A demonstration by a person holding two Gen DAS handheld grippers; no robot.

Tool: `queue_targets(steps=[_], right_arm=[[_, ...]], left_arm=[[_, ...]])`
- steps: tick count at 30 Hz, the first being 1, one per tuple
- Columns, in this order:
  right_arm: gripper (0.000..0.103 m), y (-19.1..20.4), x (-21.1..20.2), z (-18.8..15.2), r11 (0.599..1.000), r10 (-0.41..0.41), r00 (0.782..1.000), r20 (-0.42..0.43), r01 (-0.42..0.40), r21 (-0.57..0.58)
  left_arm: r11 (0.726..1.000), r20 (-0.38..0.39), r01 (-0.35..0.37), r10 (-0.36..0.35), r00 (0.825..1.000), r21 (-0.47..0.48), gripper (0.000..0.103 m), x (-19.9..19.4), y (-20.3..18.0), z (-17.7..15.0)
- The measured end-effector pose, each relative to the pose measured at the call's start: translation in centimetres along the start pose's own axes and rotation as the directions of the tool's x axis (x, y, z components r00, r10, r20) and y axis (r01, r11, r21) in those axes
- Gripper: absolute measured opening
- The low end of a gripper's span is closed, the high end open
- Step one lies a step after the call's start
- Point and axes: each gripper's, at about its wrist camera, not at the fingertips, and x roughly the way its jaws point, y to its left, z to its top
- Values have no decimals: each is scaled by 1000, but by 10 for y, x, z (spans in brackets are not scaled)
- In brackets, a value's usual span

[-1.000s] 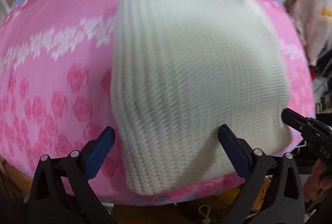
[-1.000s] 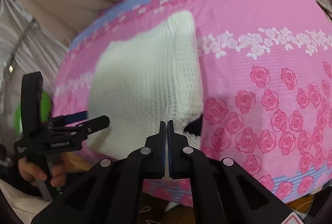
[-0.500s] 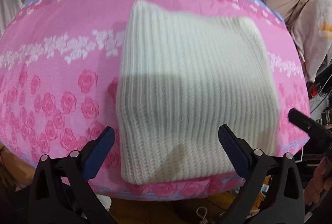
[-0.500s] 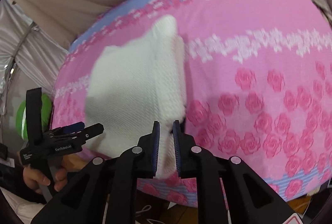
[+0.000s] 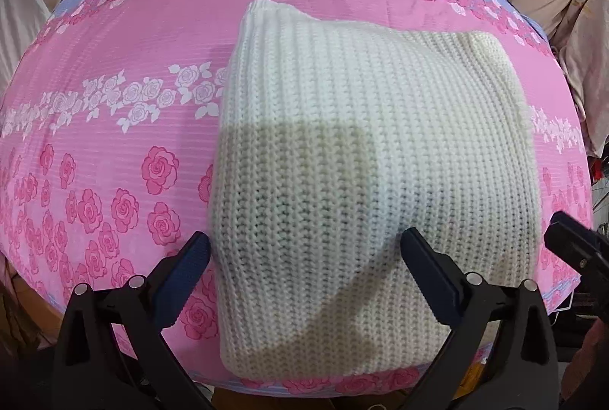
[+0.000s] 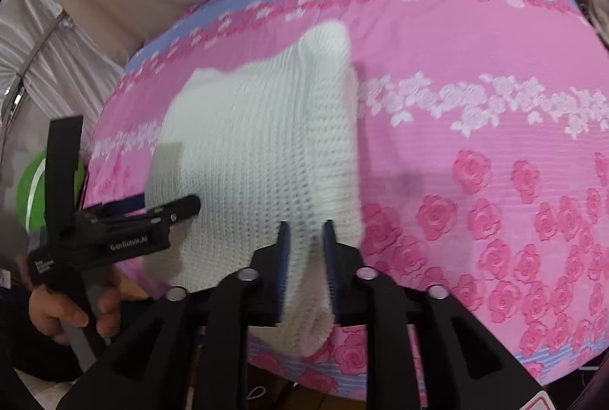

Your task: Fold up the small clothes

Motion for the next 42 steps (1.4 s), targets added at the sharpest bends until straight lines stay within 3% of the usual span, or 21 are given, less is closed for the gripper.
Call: queue_targets(steps=[2,7,10,14,18,20,23,25,27,28,30,34,39,42], right_arm=[[62,-9,-3,1,999,-28,999,29,27,26],[68,-28,15,8,992,-23,1000,-3,23,126],[69,-29,32,10,989,27,999,-36,-21,144],[75,-28,53,10,977,113,990,-80,-96,188],[78,-29,73,11,947,218,970,-108,-183,263],[86,-27,81,11,935,246,963,-106,-207,288],[88,-24,85,14,925,271,960,-66,-240,295],[71,-21,89,18,915,299,952,-60,-269,301],[47,-19,95,21,909,304,949,-85,-262,323],[43,-17,96,23,898,333,940,-80,-290,332],[36,-12,90,26,901,329,941,-72,-291,321],[34,4,50,33,895,349,937,2,-334,297],[33,31,-39,49,911,334,931,148,-359,203],[33,54,-109,67,931,308,908,282,-350,109]], left_arm=[[1000,1,10,-10,1000,-4,98,-4,-1,-1],[998,2,47,-47,999,-39,98,1,3,9],[986,14,123,-122,992,-112,98,7,19,13],[928,48,280,-277,960,-246,98,27,51,19],[875,90,390,-381,920,-286,98,44,65,20],[878,135,405,-383,914,-254,98,43,63,20],[885,117,407,-390,913,-227,96,42,55,24],[890,88,395,-385,919,-226,88,42,49,28],[895,69,389,-384,921,-217,69,35,44,34],[897,58,388,-385,921,-211,64,33,43,37],[894,36,398,-399,916,-205,46,22,43,43],[877,32,458,-459,888,-147,43,-20,34,58],[831,96,555,-555,826,32,43,-112,14,90],[784,168,598,-620,766,166,43,-180,11,115]])
